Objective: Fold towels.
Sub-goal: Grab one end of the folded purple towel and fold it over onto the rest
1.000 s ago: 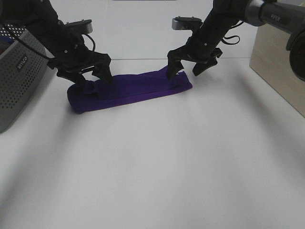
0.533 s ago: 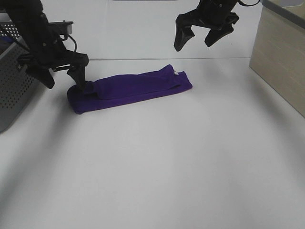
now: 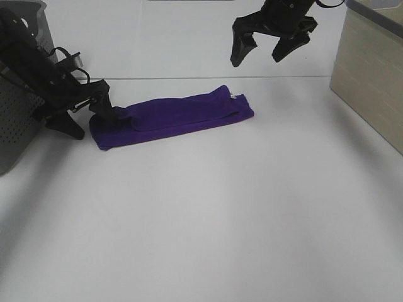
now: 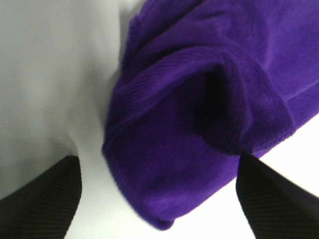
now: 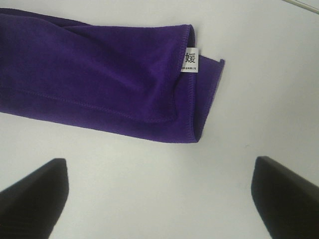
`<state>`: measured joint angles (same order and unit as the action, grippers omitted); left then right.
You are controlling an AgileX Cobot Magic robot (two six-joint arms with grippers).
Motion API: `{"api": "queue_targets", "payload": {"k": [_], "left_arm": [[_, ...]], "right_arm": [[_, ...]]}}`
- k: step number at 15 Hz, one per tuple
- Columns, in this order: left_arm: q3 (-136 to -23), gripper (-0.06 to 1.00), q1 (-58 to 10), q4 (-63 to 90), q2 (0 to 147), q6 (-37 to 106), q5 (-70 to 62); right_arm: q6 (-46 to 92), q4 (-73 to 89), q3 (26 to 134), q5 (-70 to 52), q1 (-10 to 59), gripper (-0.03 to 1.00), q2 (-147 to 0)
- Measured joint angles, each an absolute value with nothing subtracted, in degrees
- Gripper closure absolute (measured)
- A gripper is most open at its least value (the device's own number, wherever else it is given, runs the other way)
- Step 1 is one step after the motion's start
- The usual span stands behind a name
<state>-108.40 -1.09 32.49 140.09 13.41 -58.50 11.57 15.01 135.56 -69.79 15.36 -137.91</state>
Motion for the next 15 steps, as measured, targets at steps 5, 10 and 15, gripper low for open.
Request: {"api": "queue_targets", "payload": {"k": [5,10,15], "left_arm": [[-109.1,0.17,-4.1,41.1,142.2,17.2,-54.9],[-110.2,0.38,-8.9,40.8,143.6,16.1,-50.9],[-121.4,0.9,-9.1,27.0,146.3,13.7,-62.6]], "right_arm": [[11.4,12.9,135.6,-69.8,15.4,0.01,-137.9],[11.3,10.5,135.6,-69.8,15.4,0.01,-137.9],[11.3,10.4,135.6,-69.8,15.4,0.01,-137.9]]}}
